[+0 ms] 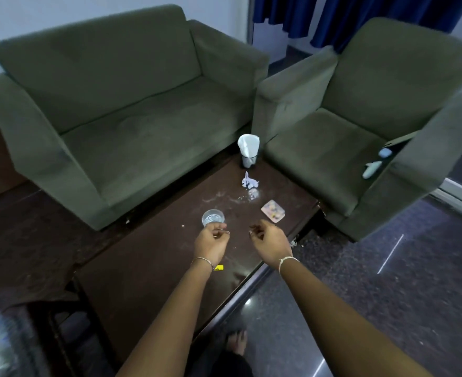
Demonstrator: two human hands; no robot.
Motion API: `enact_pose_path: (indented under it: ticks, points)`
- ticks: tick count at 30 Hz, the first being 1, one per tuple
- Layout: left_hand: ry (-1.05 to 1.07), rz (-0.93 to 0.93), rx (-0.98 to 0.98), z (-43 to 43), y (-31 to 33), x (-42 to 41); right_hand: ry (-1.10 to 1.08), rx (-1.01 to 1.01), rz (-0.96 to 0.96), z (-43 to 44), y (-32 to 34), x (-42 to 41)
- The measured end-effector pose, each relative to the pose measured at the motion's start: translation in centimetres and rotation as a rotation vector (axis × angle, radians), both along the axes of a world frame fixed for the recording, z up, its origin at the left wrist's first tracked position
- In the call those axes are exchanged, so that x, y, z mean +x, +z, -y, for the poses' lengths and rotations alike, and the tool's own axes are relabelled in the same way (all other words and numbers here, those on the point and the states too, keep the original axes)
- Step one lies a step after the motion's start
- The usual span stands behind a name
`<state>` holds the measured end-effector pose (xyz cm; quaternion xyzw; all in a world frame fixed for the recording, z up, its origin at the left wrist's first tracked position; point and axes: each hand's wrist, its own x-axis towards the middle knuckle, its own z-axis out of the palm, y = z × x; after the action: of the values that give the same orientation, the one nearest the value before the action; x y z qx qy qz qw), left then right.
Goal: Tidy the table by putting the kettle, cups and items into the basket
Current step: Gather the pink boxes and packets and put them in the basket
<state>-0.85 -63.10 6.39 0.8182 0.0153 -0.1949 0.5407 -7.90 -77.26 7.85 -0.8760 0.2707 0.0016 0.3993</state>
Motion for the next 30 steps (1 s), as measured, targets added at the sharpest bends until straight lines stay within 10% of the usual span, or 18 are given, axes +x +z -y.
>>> enact_pose_path:
  ticks: [20, 30]
  points:
    - [-0.007, -0.269, 0.030, 15.0, -10.0, 12.8, 0.198, -0.154, -0.599, 18.7, -11.4, 11.0]
    - [0.132, -0.423, 0.064, 20.5, -16.5, 13.6, 0.232, -0.091, -0.514, 21.7, -20.1, 15.5]
